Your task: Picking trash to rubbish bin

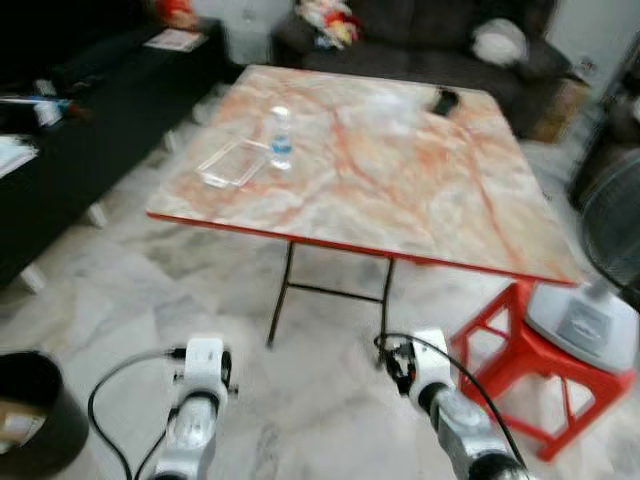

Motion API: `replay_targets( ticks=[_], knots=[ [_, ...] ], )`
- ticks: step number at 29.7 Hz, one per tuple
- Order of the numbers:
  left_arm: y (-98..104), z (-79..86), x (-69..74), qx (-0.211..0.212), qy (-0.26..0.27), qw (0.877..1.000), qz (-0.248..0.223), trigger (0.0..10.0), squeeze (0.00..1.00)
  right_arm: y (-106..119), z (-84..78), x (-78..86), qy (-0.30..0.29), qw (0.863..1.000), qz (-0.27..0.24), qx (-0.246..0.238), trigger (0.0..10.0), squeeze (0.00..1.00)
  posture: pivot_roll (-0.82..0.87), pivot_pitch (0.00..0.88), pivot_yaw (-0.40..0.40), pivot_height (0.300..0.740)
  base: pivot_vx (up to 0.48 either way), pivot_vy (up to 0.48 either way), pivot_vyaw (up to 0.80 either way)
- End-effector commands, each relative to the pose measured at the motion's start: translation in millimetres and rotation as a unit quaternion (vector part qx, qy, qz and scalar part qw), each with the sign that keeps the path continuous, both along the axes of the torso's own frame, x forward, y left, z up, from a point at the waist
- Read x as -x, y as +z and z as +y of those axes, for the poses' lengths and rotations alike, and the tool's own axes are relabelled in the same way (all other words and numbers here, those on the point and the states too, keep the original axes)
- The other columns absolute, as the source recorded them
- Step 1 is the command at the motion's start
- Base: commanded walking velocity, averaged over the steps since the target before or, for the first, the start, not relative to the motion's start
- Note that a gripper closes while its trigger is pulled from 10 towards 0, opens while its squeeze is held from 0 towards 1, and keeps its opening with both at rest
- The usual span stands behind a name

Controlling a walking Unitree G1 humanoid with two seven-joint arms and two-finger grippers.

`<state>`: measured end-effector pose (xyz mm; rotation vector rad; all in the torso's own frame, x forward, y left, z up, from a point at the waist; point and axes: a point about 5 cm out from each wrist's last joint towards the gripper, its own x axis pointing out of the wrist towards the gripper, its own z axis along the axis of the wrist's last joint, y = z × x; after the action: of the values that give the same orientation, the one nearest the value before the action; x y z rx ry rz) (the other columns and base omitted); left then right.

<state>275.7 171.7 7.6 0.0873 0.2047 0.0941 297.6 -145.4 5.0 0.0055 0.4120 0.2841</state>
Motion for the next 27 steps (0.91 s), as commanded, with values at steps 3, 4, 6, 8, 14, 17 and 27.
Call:
replay_targets(
  ticks=[3,4,6,8,14,17,27],
  knots=[
    [16.7,-3.0,-4.8,-0.001,0.002,0.998,-0.055,10.0,0.0,24.5,4.7,-15.9,0.009,0.997,-0.071,-0.023,10.0,0.0,0.03,0.095,-0.084,0.74,0.0,0.0,0.0],
    [17.6,-3.0,-4.9,-0.002,0.002,0.998,-0.058,10.0,0.0,25.7,5.1,-16.5,0.01,0.997,-0.075,-0.023,10.0,0.0,0.03,0.095,-0.084,0.74,0.0,0.0,0.0],
    [35.6,-1.7,-10.5,-0.015,0.009,0.995,-0.102,10.0,0.0,45.1,12.4,-27.7,0.014,0.992,-0.122,-0.04,10.0,0.0,0.04,0.097,-0.083,0.74,0.0,0.0,0.0],
    [47.4,-0.3,-14.6,-0.023,0.013,0.992,-0.127,10.0,0.0,58.0,17.5,-34.5,0.015,0.987,-0.149,-0.054,10.0,0.0,0.04,0.096,-0.083,0.74,0.0,0.0,0.0],
    [105.0,3.1,-42.4,-0.054,0.016,0.974,-0.22,10.0,0.0,119.0,46.6,-60.1,0.038,0.963,-0.249,-0.096,10.0,0.0,0.04,0.086,-0.078,0.74,0.171,0.0,0.0],
    [123.8,1.6,-50.7,-0.056,0.014,0.969,-0.241,10.0,0.0,138.1,56.7,-66.0,0.047,0.955,-0.273,-0.104,10.0,0.0,0.04,0.084,-0.075,0.74,0.387,0.0,0.0],
    [136.3,-1.5,-51.9,-0.059,0.012,0.968,-0.244,10.0,0.0,150.3,74.2,-66.9,0.06,0.952,-0.279,-0.11,10.0,0.0,0.05,0.067,-0.077,0.74,0.405,0.0,0.0]
  ],
)
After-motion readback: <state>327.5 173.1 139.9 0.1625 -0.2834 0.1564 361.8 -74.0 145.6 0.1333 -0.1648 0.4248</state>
